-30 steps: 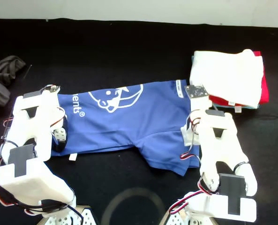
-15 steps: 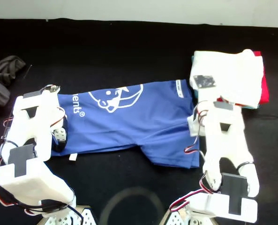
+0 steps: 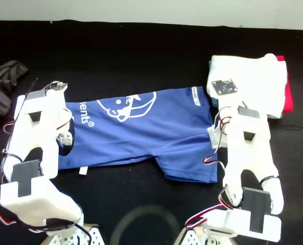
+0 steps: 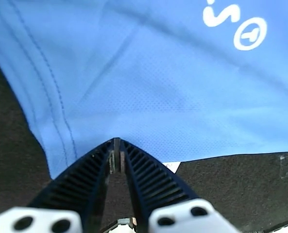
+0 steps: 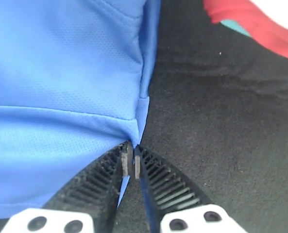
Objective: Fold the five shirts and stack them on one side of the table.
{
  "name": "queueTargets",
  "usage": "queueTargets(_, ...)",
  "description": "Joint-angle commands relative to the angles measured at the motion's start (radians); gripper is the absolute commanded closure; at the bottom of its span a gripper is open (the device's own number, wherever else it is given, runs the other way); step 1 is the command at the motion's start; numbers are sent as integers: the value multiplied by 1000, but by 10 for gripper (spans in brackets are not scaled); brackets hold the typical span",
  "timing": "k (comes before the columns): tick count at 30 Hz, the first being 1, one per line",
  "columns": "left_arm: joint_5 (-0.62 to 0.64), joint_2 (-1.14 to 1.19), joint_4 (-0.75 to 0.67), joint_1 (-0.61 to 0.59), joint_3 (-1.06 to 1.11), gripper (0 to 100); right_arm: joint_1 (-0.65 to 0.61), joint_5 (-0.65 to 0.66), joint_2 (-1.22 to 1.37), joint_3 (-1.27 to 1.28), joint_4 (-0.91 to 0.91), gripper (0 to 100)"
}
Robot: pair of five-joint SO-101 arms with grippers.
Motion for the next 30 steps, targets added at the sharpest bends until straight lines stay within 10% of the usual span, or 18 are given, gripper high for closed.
queueTargets(1,3,12,-3,13,-28,988,30,28,-2,-48,4,992)
queueTargets(30,3,30,-201,125,96,987,31,21,-41,-188,223,903)
